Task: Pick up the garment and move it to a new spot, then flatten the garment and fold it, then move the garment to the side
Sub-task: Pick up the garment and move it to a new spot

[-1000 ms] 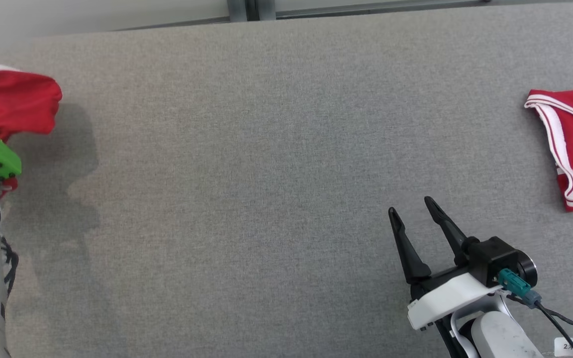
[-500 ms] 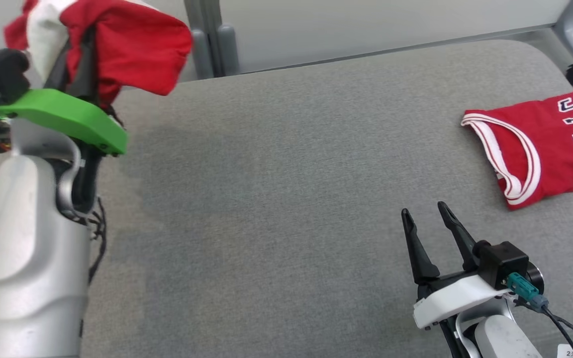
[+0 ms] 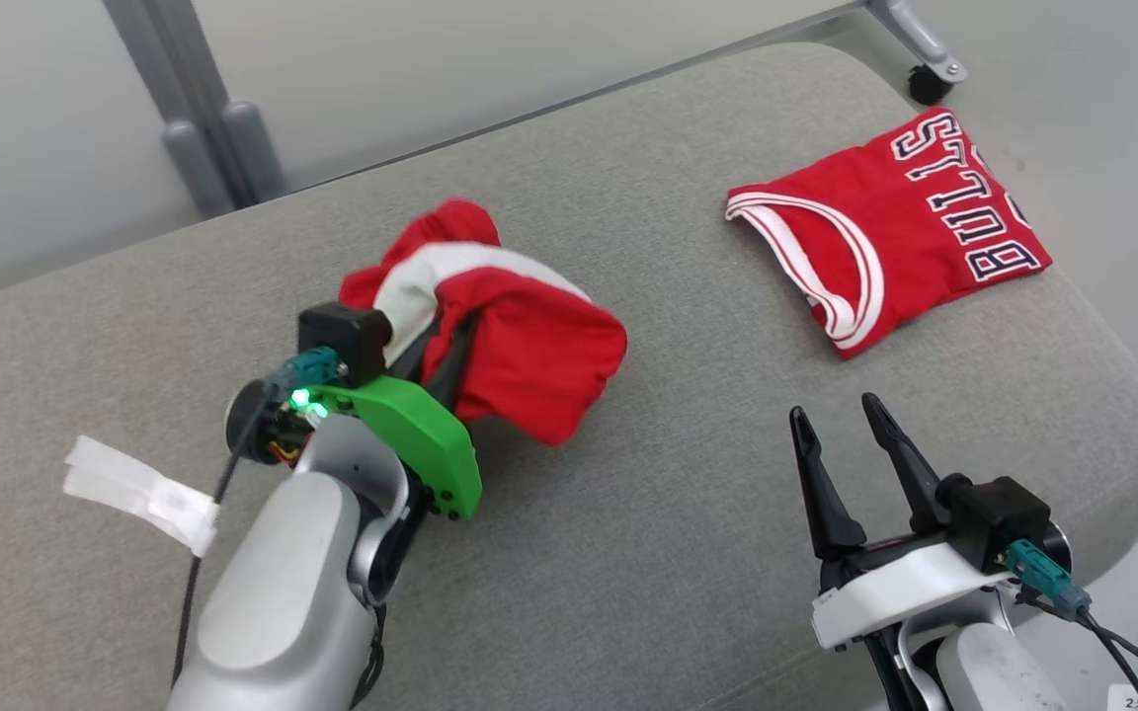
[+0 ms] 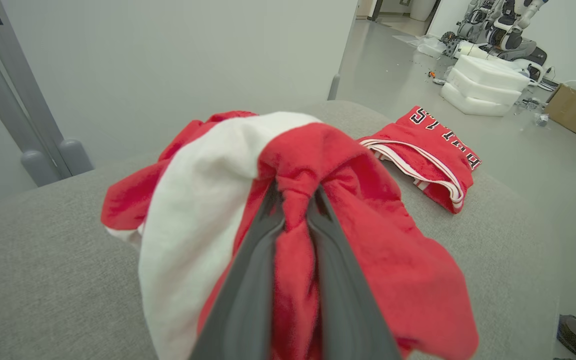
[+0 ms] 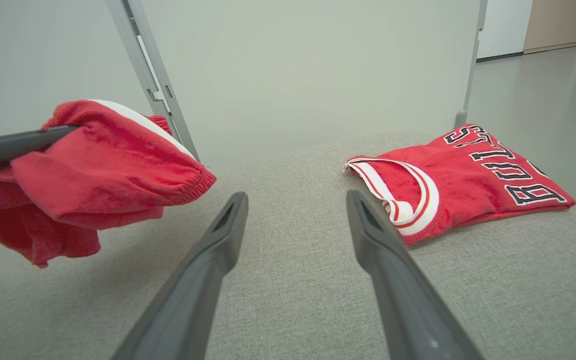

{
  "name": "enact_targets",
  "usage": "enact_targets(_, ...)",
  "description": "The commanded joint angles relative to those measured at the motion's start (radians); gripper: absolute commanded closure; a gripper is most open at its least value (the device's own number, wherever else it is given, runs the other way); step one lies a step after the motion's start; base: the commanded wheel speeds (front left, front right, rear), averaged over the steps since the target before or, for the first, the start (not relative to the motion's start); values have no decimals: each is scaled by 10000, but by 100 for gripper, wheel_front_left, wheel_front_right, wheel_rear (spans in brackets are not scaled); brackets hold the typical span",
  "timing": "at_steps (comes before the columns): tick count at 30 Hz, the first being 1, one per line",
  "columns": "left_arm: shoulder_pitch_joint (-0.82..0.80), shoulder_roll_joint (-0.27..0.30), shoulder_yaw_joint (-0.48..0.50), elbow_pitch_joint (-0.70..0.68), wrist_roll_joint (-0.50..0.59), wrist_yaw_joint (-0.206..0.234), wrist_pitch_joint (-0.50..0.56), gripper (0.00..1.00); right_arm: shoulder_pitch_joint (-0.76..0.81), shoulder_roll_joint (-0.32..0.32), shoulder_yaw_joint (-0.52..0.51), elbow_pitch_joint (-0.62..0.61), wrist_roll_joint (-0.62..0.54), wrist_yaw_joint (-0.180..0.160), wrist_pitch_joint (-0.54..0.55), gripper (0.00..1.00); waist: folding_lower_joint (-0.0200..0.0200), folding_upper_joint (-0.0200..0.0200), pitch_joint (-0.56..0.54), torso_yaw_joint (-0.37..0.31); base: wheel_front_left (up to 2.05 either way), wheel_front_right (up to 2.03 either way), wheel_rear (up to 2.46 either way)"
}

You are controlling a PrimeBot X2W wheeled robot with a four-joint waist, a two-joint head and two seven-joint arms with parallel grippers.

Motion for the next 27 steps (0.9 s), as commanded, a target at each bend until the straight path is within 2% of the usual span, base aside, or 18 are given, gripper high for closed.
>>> enact_targets(1,145,4,-212,374,165,-10,-111,100,-113,6,-27,-61,47,-15,-26,0,0,-1,349,-702,0,0,0)
enact_targets(3,150,-27,-489,990,305,-16,-245,100,-122,14,-64,-111,80,-15,-26,0,0,-1,454,-771,0,0,0)
enact_targets(4,130,-36,-644,1347,374,-18,-320,41,-122,18,-92,-132,91,-15,-27,0,0,-1,498,-777,0,0,0)
enact_targets(5,100,-39,-700,1594,401,-20,-379,0,-120,18,-113,-153,97,-15,-27,0,0,-1,525,-766,0,0,0)
enact_targets(8,-130,-106,-829,2353,210,-25,-849,0,-6,15,-284,-216,146,-16,-25,0,0,-1,571,-509,0,0,0)
enact_targets(16,267,-6,-337,1898,-174,8,-3038,0,254,8,-662,-273,-76,-15,-26,0,0,-1,115,597,0,0,0)
enact_targets(19,772,132,215,1287,-308,176,-3318,0,386,7,-873,-243,-187,-15,-28,0,0,-1,-141,1091,0,0,0)
enact_targets(23,1755,211,1379,-323,84,401,-3357,0,553,5,-1171,-207,-296,-15,-26,0,0,-1,-445,1748,0,0,0)
enact_targets(27,2899,101,2397,-1369,577,308,-3361,0,644,-25,-1465,-11,-385,-16,-26,0,0,-1,-740,2320,0,0,0)
